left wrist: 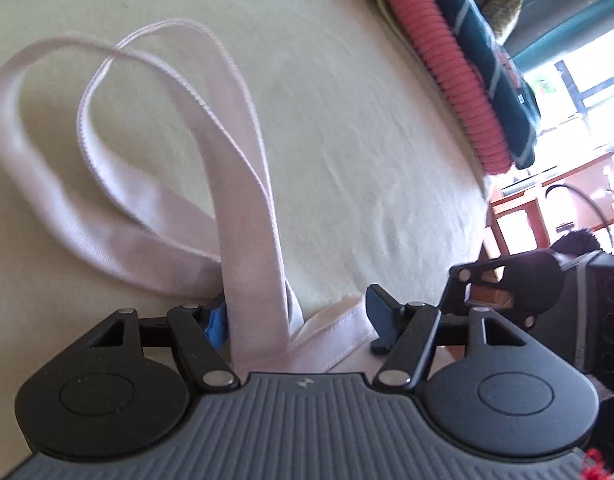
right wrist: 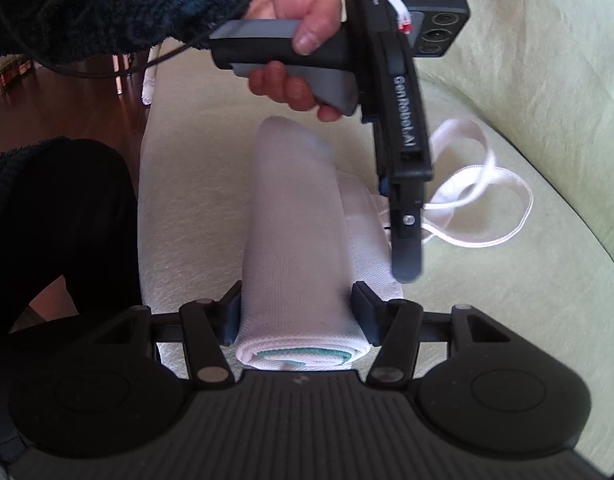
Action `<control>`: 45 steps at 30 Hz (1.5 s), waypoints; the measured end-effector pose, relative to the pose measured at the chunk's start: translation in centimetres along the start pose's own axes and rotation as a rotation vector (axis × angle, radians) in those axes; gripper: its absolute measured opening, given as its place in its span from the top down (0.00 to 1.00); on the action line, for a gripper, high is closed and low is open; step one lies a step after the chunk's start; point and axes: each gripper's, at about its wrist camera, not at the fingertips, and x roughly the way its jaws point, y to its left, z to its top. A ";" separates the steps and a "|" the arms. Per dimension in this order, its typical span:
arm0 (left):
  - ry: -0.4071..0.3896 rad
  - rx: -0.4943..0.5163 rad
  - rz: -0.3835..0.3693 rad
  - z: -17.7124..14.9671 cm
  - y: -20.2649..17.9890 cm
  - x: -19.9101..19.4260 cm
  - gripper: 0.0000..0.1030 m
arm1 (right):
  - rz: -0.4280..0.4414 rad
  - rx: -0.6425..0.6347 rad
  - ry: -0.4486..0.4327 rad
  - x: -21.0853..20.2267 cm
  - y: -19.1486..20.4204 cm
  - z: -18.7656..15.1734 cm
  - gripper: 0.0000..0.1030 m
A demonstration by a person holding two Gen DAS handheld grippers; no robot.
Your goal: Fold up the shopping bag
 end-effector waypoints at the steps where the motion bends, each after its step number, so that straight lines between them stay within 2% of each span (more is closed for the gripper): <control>1: -0.002 0.012 -0.014 0.3 0.0 0.0 0.36 | 0.000 0.005 -0.002 0.1 0.0 0.0 0.48; 4: -0.028 0.039 -0.054 0.6 0.1 0.0 0.37 | -0.003 -0.004 0.002 0.4 0.1 0.1 0.47; 7: -0.098 0.097 -0.123 1.4 0.0 -0.4 0.38 | -0.009 -0.011 0.008 0.4 0.2 0.2 0.47; 10: -0.185 0.146 -0.120 2.9 0.0 -0.3 0.41 | -0.013 -0.011 0.013 0.4 0.3 0.2 0.47; 11: -0.192 0.138 -0.070 3.8 0.4 0.2 0.41 | -0.015 -0.009 0.015 0.4 0.2 0.3 0.47; 12: -0.182 0.134 0.018 4.7 0.8 0.8 0.42 | -0.016 -0.004 0.017 0.4 0.2 0.3 0.47; 14: -0.139 0.147 0.141 6.2 1.2 1.6 0.44 | -0.018 0.009 0.020 0.3 0.1 0.3 0.47; 16: -0.123 0.193 0.188 7.0 0.7 0.9 0.39 | -0.020 0.018 0.024 0.4 0.0 0.2 0.47; 18: -0.094 0.263 0.278 7.4 -0.1 -0.2 0.32 | -0.018 0.036 0.025 0.5 -0.3 0.2 0.46; 20: -0.025 0.321 0.285 7.1 -0.3 -1.6 0.28 | -0.015 0.050 0.027 0.6 -0.5 0.2 0.46; 23: 0.034 0.371 0.395 5.6 0.4 -4.3 0.21 | -0.013 0.056 0.031 0.7 -0.5 0.2 0.46; 26: 0.071 0.342 0.401 3.5 1.4 -6.5 0.20 | -0.009 0.063 0.032 0.6 -0.6 0.2 0.46; 30: 0.055 0.369 0.392 1.2 0.6 -8.5 0.20 | -0.009 0.043 0.045 0.7 -0.5 0.4 0.46; 33: -0.043 0.449 0.411 1.3 -1.7 -9.3 0.20 | -0.013 0.036 0.053 0.6 -0.3 0.4 0.45; 35: -0.127 0.498 0.435 2.6 -3.4 -8.9 0.20 | -0.025 0.042 0.055 0.5 -0.2 0.5 0.45; 38: -0.202 0.463 0.519 5.7 -5.1 -7.6 0.17 | -0.042 0.049 0.058 0.6 -0.1 0.3 0.45; 39: -0.183 0.395 0.515 6.8 -5.0 -7.1 0.17 | -0.047 0.050 0.060 0.6 0.0 0.3 0.45; 41: -0.104 0.267 0.430 8.4 -4.5 -6.2 0.17 | -0.050 0.053 0.064 0.7 -0.1 0.2 0.45; 42: -0.075 0.252 0.413 8.6 -4.4 -5.9 0.17 | -0.050 0.054 0.064 0.7 -0.1 0.1 0.45; 45: -0.074 0.324 0.571 7.7 -4.7 -5.8 0.17 | -0.048 0.059 0.061 0.6 -0.3 -0.1 0.45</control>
